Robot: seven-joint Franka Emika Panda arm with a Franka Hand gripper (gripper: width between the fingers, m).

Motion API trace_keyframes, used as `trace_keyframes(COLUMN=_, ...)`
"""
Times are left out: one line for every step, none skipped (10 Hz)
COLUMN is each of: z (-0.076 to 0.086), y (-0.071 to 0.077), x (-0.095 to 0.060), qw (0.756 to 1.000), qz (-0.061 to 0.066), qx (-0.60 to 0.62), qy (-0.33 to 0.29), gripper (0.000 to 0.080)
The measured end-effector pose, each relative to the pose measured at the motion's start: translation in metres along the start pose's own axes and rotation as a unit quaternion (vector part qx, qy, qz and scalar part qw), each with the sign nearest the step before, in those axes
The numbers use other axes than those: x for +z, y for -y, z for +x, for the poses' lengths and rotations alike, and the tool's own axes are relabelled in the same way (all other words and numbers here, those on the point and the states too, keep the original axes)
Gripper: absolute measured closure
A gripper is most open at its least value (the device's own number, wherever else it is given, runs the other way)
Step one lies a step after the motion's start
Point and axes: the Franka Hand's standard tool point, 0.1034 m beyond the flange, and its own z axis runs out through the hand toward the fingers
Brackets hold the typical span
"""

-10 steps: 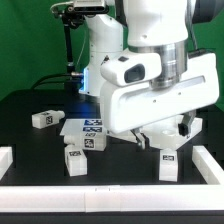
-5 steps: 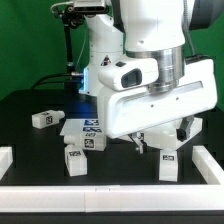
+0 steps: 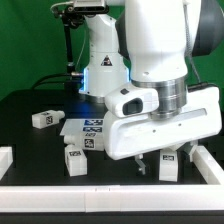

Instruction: Assemble one leg

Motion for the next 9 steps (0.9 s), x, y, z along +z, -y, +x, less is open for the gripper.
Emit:
trace_keyframes(z=0.001, y=0.003, x=0.001, qw=1.000, qz=0.000, qx=-0.003, qy=0.000, gripper=0.0150)
trace_keyframes(z=0.001, y=-0.002, x=0.002, qw=1.000, qz=-0.002, qx=-0.021, qy=-0.006, gripper=0.0150)
trace_keyframes(z=0.001, y=-0.002, x=0.002, qw=1.000, qz=-0.002, qx=-0.018, qy=-0.006, gripper=0.0150)
trace_keyframes(z=0.001, y=-0.001, x=0.002, qw=1.000, qz=-0.002, qx=-0.019, qy=-0.006, gripper=0.0262)
trace_keyframes(z=0.001, y=-0.002, x=0.002, qw=1.000, qz=-0.002, qx=-0.019, qy=-0.006, gripper=0.0405)
trace_keyframes(z=0.001, y=-0.002, x=0.002, qw=1.000, qz=-0.002, qx=-0.019, qy=-0.006, gripper=0.0405)
trace_keyframes(z=0.001, y=-0.002, x=0.002, qw=1.000, qz=-0.002, qx=-0.019, qy=-0.006, gripper=0.0515)
trace_keyframes(z=-0.002, y=-0.004, x=0.000, qw=1.000, qz=-0.003, qx=-0.016, qy=-0.006, gripper=0.0515)
trace_keyframes(z=-0.011, y=-0.013, x=-0.009, qw=1.000, qz=-0.006, qx=-0.011, qy=-0.003, gripper=0.0515)
